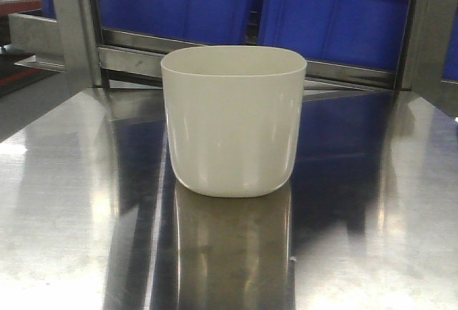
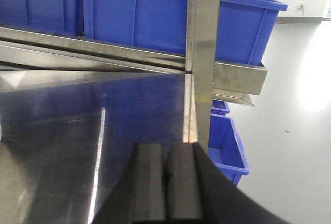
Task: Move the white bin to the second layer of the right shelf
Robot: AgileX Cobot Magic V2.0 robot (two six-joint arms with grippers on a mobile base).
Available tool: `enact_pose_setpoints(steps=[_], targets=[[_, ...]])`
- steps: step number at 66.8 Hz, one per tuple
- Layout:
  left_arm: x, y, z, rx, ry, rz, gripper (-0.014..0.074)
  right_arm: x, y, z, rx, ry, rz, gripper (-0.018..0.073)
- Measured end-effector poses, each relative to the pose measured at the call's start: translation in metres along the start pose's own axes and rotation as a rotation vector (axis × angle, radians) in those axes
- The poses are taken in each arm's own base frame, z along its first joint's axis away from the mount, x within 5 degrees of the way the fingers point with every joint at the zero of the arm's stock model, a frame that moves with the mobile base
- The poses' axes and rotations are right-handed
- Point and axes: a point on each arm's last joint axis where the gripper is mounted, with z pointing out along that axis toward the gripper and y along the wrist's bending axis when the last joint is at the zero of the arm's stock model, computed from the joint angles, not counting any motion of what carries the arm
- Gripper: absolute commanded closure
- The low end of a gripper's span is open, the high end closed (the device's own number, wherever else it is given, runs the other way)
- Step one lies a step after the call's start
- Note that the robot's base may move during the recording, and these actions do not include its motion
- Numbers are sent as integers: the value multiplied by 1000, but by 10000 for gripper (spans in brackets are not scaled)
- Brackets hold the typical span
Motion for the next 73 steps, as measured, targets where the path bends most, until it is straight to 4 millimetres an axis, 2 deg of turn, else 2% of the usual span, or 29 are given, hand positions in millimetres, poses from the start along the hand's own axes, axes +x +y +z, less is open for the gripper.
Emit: enact_pose_setpoints(steps=[34, 43, 55, 60, 73], targets=[[0, 0, 0, 0, 0, 0, 512, 0, 0, 0, 0, 0, 0, 505], [0, 0, 0, 0, 0, 0, 512, -1, 1, -1, -3, 51, 0, 505], [0, 0, 0, 0, 0, 0, 512, -27, 3, -7, -11, 66, -6, 505], [0, 0, 0, 0, 0, 0, 512, -37, 4, -6, -14, 128, -13, 505], [0, 0, 0, 0, 0, 0, 512, -57, 5, 12, -16, 271, -40, 505]])
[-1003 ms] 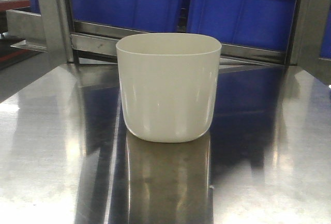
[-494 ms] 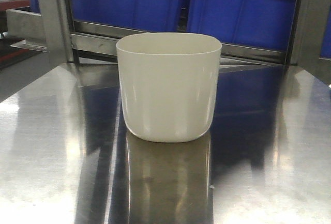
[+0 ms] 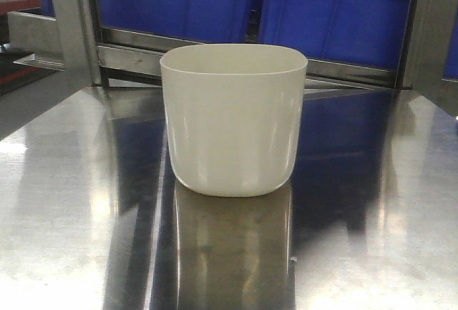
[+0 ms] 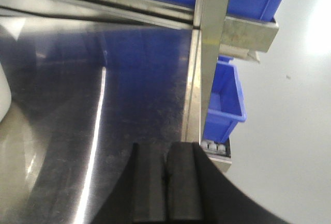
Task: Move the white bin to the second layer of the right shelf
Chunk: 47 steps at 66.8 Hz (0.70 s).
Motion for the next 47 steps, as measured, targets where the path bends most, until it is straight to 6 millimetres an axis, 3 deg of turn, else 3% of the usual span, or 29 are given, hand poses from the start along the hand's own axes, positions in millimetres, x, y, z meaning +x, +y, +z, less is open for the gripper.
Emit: enact_pose_setpoints(steps=[22, 47], targets=[[0, 0, 0, 0, 0, 0, 512, 2, 6, 24, -59, 141, 197, 505], [0, 0, 0, 0, 0, 0, 512, 7, 7, 45, -80, 307, 53, 500]])
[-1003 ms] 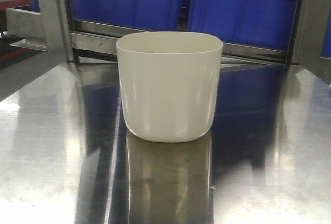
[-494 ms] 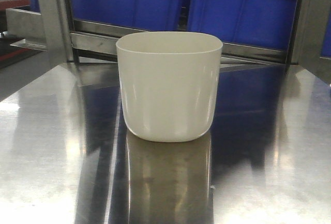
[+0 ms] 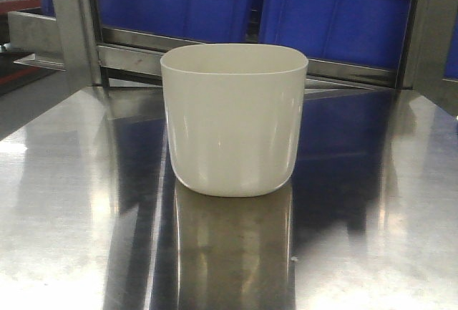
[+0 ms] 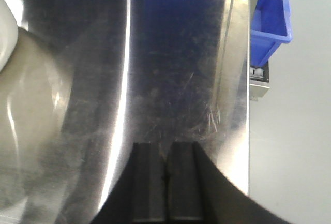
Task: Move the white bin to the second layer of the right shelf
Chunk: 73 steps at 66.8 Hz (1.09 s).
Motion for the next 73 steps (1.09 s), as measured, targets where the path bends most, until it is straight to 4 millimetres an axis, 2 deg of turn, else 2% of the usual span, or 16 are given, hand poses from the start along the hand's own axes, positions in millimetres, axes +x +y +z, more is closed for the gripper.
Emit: enact_pose_setpoints(steps=[9, 14, 24, 26, 45, 59, 73], targets=[[0, 0, 0, 0, 0, 0, 512, -18, 1, 4, -10, 45, -13, 490], [0, 0, 0, 0, 0, 0, 512, -30, 2, 6, -19, 79, -18, 414], [0, 0, 0, 0, 0, 0, 512, -49, 7, 17, -42, 174, -29, 186], [0, 0, 0, 0, 0, 0, 512, -53, 9, 20, -46, 183, -15, 169], [0, 0, 0, 0, 0, 0, 512, -95, 52, 39, -135, 295, 58, 165], [0, 0, 0, 0, 0, 0, 512, -116, 81, 62, -11, 496, 184, 165], [0, 0, 0, 0, 0, 0, 512, -145, 112, 77, 54, 527, 173, 165]])
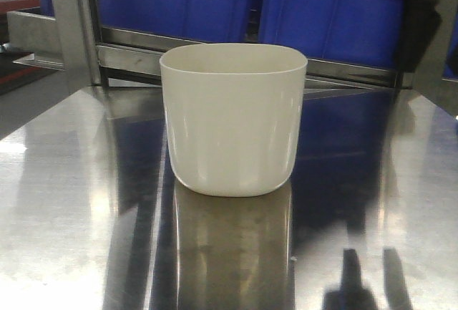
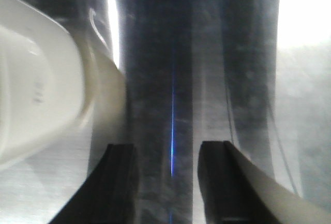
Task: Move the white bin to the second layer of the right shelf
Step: 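Lower the right gripper onto the white bin's rim and close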
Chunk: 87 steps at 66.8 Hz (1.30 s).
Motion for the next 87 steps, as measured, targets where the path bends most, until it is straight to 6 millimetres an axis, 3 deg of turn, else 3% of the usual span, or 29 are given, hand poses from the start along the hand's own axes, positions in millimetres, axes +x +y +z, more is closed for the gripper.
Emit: enact_pose_setpoints(steps=[16, 32, 43, 68, 87], targets=[[0, 0, 0, 0, 0, 0, 512, -17, 46, 7, -18, 25, -63, 165], [0, 0, 0, 0, 0, 0, 512, -29, 74, 12, -14, 43, -98, 165], [0, 0, 0, 0, 0, 0, 512, -34, 82, 20, -12, 47, -100, 165], [0, 0, 0, 0, 0, 0, 512, -33, 88, 61, 32, 115, -101, 165], [0, 0, 0, 0, 0, 0, 512, -39, 82, 67, 23, 127, -60, 165]])
